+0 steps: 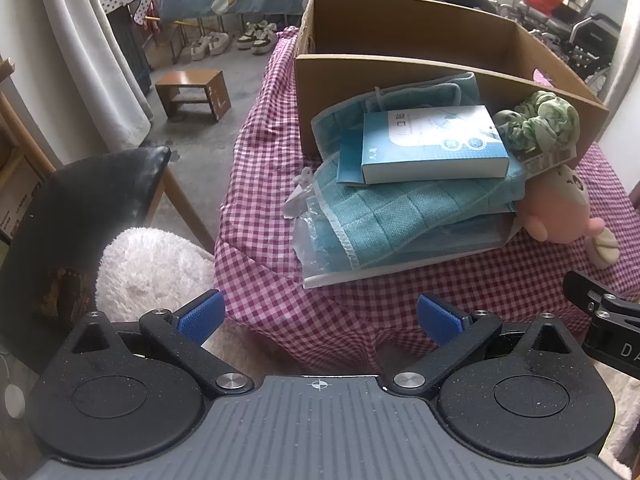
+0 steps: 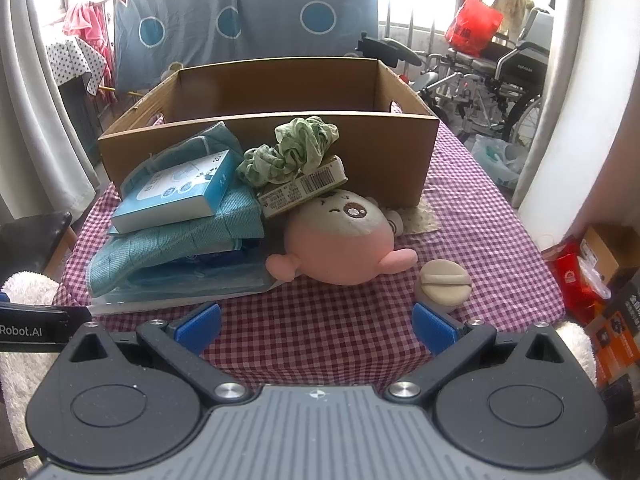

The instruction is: Organize soft objects

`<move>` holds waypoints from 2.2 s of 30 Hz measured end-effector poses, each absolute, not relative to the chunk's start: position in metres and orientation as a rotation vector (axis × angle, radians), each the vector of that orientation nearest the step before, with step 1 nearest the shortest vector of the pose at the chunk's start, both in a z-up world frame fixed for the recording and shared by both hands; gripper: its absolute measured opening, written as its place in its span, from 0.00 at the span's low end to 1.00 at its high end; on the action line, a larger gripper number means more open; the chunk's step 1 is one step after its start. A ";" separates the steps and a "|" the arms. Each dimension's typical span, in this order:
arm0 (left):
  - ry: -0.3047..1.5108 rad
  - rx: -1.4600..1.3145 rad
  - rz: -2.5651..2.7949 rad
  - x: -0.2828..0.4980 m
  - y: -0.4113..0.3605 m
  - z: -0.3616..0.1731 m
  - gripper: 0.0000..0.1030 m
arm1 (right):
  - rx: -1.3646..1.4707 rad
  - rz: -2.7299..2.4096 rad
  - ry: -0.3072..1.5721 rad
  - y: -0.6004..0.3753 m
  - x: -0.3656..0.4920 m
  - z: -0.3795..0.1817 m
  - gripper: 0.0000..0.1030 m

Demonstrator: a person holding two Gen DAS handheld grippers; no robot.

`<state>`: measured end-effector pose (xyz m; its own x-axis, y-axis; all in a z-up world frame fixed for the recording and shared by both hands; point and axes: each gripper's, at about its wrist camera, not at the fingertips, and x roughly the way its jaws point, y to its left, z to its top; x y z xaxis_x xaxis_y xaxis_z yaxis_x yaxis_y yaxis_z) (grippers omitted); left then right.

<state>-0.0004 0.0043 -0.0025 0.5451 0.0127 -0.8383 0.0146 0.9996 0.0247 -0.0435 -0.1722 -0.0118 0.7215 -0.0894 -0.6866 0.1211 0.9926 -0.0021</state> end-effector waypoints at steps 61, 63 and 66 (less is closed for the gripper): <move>1.030 0.028 0.003 0.011 0.006 -0.009 1.00 | 0.012 -0.129 0.763 -0.170 -0.035 -0.014 1.00; 1.033 0.024 0.003 0.015 0.007 -0.010 1.00 | 0.016 -0.124 0.758 -0.170 -0.032 -0.013 1.00; 1.019 0.013 0.001 0.019 0.011 -0.009 1.00 | 0.015 -0.108 0.737 -0.171 -0.029 -0.012 1.00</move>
<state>0.0189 0.0110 -0.0093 0.5243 0.0069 -0.8515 0.0055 0.9999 0.0115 -0.0294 -0.1710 -0.0118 0.7352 -0.0934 -0.6714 0.1037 0.9943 -0.0248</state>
